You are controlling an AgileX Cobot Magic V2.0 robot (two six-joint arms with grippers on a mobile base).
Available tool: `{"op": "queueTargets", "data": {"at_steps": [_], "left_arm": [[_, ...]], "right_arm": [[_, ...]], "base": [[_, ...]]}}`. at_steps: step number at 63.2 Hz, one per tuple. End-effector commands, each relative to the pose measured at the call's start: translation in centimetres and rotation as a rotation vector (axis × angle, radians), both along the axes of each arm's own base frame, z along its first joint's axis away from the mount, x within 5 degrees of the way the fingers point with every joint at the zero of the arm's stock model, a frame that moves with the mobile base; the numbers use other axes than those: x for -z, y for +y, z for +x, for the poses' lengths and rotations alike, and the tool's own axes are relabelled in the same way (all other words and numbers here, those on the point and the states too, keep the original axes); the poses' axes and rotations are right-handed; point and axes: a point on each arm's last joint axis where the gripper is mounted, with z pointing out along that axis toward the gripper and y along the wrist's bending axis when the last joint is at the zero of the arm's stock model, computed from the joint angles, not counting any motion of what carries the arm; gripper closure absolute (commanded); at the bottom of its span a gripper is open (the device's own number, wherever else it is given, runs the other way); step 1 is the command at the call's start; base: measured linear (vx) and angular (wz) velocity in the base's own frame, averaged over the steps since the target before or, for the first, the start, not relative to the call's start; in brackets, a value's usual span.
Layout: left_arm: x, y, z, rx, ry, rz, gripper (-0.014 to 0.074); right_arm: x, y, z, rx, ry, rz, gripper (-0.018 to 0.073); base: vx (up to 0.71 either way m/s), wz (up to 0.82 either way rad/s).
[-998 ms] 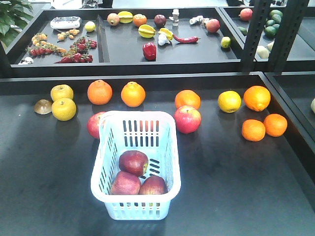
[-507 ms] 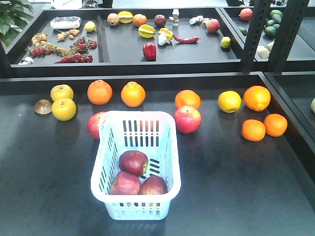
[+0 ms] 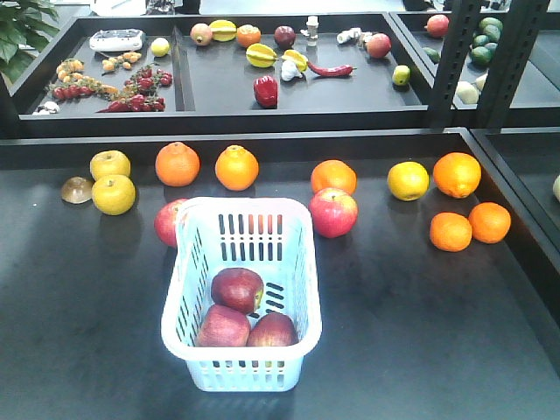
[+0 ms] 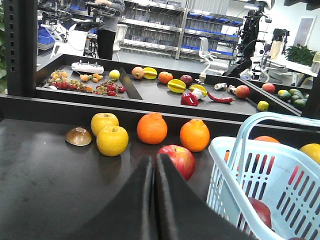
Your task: Pick three apples into basket with both arms
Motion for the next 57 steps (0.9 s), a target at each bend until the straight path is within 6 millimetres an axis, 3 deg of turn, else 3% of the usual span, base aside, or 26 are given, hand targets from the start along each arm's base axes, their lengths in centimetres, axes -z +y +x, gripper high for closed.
{"op": "queueTargets", "data": {"at_steps": [1,57], "left_arm": [[-1.62,-0.04,-0.25,0.005,-0.116,-0.011,0.0602],[-1.62,-0.04,-0.25,0.005,-0.116,-0.011,0.0602]], "right_arm": [[-0.3,0.06,-0.03,-0.004,-0.077,-0.014,0.0564],[-0.3,0.06,-0.03,-0.004,-0.077,-0.015,0.0564]], "base": [[0.0,0.0],[0.0,0.0]]}}
